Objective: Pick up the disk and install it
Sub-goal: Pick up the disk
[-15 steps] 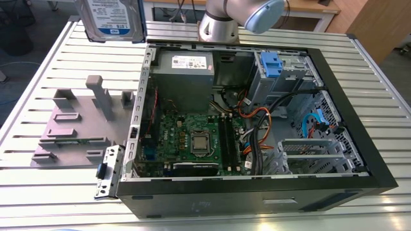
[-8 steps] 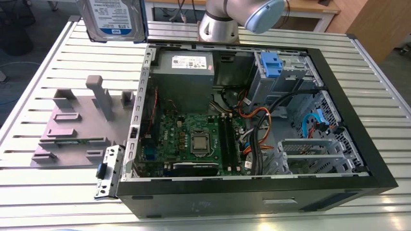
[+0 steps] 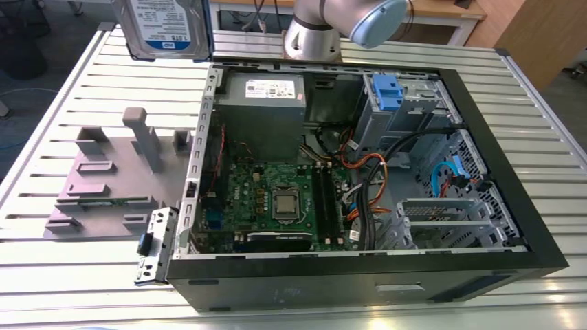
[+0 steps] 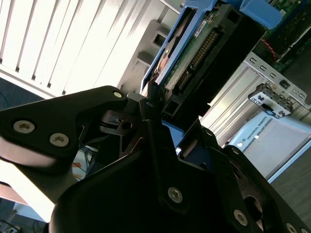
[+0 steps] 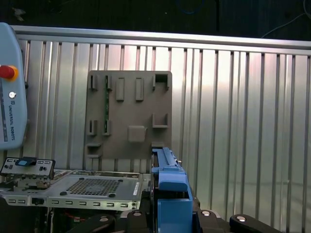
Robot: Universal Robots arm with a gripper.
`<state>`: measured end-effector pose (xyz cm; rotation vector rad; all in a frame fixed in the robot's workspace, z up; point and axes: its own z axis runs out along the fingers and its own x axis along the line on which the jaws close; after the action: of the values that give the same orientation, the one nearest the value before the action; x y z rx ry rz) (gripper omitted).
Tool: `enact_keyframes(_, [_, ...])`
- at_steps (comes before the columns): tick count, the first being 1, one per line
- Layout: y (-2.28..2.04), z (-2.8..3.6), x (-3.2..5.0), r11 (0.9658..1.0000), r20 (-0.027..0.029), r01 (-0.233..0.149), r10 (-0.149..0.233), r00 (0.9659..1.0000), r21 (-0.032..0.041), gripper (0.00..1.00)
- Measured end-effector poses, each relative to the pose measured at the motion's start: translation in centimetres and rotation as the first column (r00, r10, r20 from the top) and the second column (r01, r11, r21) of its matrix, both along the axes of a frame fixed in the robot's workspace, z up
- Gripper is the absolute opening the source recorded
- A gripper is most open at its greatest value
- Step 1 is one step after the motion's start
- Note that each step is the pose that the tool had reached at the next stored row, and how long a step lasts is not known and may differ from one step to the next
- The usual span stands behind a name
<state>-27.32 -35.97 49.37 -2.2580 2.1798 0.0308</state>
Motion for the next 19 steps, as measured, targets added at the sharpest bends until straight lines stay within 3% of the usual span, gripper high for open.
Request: enact_keyframes(19, [0.0,0.0,0.76,1.0,0.0,0.0,0.0,1.0,0.0,0.36])
